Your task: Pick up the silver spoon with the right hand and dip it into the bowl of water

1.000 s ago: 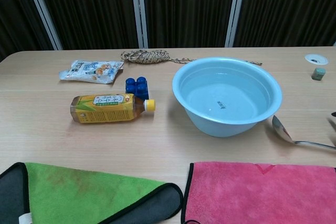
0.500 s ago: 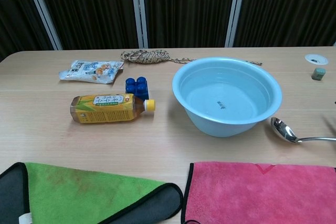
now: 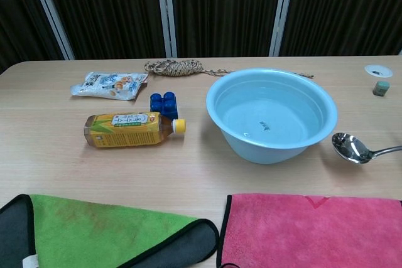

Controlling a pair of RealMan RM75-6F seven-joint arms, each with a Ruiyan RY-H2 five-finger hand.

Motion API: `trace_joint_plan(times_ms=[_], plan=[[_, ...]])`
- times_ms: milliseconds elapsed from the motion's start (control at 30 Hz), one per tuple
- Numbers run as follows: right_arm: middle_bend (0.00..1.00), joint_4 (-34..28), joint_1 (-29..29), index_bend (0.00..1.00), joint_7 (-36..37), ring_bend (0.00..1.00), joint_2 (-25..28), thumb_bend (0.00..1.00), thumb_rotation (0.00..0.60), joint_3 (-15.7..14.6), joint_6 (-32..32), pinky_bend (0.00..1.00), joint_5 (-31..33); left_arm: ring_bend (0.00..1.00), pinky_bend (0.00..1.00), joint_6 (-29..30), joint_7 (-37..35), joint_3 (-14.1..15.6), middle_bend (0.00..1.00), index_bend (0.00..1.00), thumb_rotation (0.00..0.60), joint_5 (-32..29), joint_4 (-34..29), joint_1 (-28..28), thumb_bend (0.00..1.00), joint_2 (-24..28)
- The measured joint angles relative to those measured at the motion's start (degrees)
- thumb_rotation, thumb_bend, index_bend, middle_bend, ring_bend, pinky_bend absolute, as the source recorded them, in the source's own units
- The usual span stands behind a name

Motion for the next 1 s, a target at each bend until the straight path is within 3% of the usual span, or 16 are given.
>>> trace_joint_plan(times_ms=[467, 800, 1000], plan=[[0.0, -3.7, -0.3, 0.7, 7.0, 0.0, 8.7, 0.56, 0.6, 1.0, 0.1, 0.0, -1.0, 0.0, 0.0, -1.0, 0.5, 0.6, 0.0, 0.01, 0.6, 0.5, -0.6, -0.5, 0.27, 0.0], [0.0, -3.3, 0.9, 0.7, 6.9, 0.0, 11.8, 0.57, 0.6, 1.8, -1.5, 0.0, 1.2, 0.0, 0.0, -1.1, 2.4, 0.2, 0.0, 0.01, 0.6, -0.7, -0.8, -0.4, 0.27, -0.7], [0.0, -7.2, 1.3, 0.7, 4.8, 0.0, 14.2, 0.57, 0.6, 1.8, -1.1, 0.0, 1.2, 0.0, 0.0, -1.6, 2.4, 0.2, 0.0, 0.01, 0.6, -0.5, -1.1, -0.8, 0.27, -0.8]])
